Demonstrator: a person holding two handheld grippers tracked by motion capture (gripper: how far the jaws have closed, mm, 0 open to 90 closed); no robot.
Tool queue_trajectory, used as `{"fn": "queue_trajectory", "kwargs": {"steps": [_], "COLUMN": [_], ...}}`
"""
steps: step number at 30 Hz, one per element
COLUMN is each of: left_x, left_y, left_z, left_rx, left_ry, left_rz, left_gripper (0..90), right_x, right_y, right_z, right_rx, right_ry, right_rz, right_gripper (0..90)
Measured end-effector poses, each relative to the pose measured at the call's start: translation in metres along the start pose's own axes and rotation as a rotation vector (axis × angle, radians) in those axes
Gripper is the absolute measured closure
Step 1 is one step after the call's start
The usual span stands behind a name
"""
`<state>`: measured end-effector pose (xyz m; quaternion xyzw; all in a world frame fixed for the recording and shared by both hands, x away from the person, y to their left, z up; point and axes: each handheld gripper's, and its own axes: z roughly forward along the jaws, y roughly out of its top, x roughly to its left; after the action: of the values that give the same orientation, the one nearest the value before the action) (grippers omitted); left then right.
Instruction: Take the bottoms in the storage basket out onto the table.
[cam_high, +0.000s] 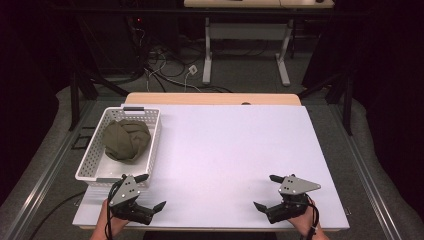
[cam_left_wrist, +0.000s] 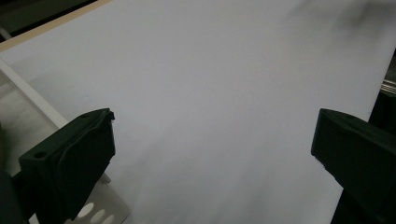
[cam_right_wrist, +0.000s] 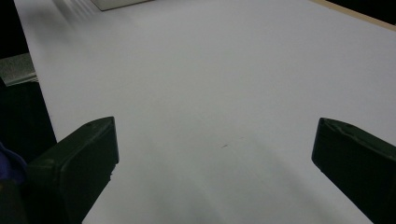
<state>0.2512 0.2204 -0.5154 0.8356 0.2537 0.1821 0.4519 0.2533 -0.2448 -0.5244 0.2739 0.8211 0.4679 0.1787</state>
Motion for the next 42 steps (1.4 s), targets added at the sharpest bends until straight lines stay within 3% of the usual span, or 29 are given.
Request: {"fn": "queue_trajectory", "kwargs": {"steps": [24, 42], "left_x": [0.008, 0.028], "left_y": [0.012, 0.024], "left_z": [-0.005, -0.008], "left_rx": [0.016, 0.024], "left_ry": [-0.004, 0.017], "left_rz": [-0.021, -0.035], "left_gripper": [0.0, 0.0], "right_x": [0.001, 0.001], "right_y": [0.0, 0.0], "right_z": [0.004, 0.006], "right_rx": [0.011, 0.018], "right_ry": [0.011, 0.009], "right_rz": [0.002, -0.002], "right_gripper": [0.2, 0.2]}}
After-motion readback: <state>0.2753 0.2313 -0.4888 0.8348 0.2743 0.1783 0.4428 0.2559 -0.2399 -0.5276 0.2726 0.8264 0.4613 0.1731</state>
